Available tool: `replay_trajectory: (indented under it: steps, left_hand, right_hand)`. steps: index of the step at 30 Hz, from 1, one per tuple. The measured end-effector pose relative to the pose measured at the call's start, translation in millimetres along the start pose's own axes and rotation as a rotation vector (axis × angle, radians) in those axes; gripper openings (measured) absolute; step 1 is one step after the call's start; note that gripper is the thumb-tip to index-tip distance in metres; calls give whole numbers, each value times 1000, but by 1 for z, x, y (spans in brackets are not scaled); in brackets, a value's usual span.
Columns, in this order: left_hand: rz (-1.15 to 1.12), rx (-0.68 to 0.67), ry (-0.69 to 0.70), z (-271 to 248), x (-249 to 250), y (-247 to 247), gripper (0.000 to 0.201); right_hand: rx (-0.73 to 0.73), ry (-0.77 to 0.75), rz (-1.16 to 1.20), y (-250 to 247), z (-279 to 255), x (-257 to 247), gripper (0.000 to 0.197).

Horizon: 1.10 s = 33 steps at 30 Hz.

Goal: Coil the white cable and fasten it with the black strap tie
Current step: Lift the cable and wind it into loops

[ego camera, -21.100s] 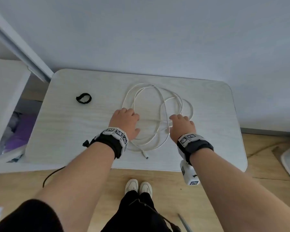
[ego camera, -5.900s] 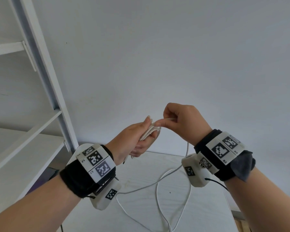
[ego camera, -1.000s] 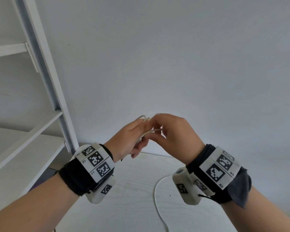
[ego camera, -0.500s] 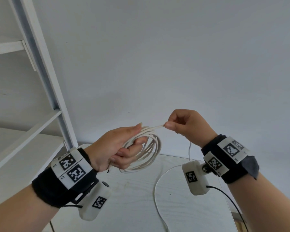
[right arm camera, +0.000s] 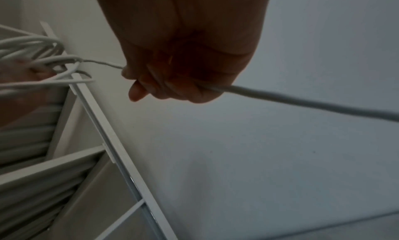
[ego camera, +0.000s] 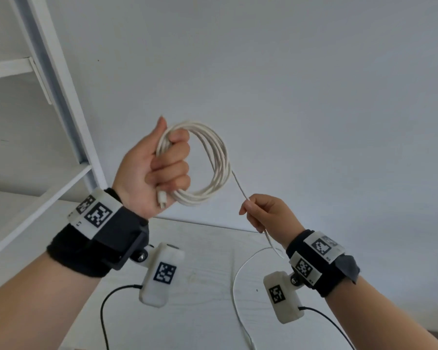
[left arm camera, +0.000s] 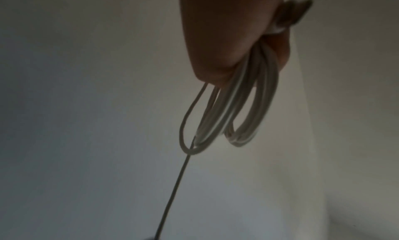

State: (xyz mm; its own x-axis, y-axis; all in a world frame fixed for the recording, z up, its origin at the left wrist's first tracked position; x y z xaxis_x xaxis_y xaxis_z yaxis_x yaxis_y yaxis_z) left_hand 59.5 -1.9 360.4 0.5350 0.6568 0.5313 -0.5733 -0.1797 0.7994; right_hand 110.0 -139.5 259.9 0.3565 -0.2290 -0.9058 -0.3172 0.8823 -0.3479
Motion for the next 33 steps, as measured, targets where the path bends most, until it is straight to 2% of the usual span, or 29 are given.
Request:
replay_trajectory:
  steps: [2, 4, 7, 9, 15, 19, 21, 25, 28, 33]
  left_hand:
    - [-10, -4, 59, -3, 19, 0, 49]
    - [34, 78, 143, -4, 36, -5, 51]
    - [304, 428, 294, -12, 54, -24, 57]
    - [406, 567, 345, -17, 55, -31, 56]
    - [527, 661, 358, -10, 38, -43, 43]
    - [609, 710, 330, -3, 27, -51, 38]
    - [722, 747, 318, -2, 23, -51, 37]
    - [964, 803, 257, -2, 11, -49, 31]
    - [1146, 821, 169, -2, 1, -48, 35]
    - [1291, 815, 66, -3, -15, -49, 29]
  right_hand:
    - [-5, 32, -26, 3, -7, 11, 26]
    - [40, 66, 3, 0, -15, 23, 21]
    - [123, 114, 96, -6, -25, 35, 16]
    - [108, 99, 6, -3, -28, 34, 12]
    - [-129, -61, -514, 28, -34, 7, 9]
    - [-239, -172, -652, 50, -37, -24, 16]
    - [-270, -225, -679, 57, -39, -39, 18]
    - [-253, -333, -692, 59, -40, -70, 19]
    - [-208, -390, -682, 53, -38, -89, 22]
    - [-112, -480, -676, 37, -27, -118, 20]
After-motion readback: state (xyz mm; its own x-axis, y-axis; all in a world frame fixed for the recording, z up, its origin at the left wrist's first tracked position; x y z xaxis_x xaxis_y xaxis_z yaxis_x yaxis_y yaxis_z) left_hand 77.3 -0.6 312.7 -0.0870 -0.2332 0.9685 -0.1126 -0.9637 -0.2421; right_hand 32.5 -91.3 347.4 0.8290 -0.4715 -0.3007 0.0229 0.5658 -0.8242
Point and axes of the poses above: each hand's wrist, its own z-axis towards the middle knuckle, its own y-axis out of the palm, x = y × z, the point moved 10 cm from there along z, towards the middle knuckle, and after that the axes turned 7 degrees about -y, right-handed, at the moved point
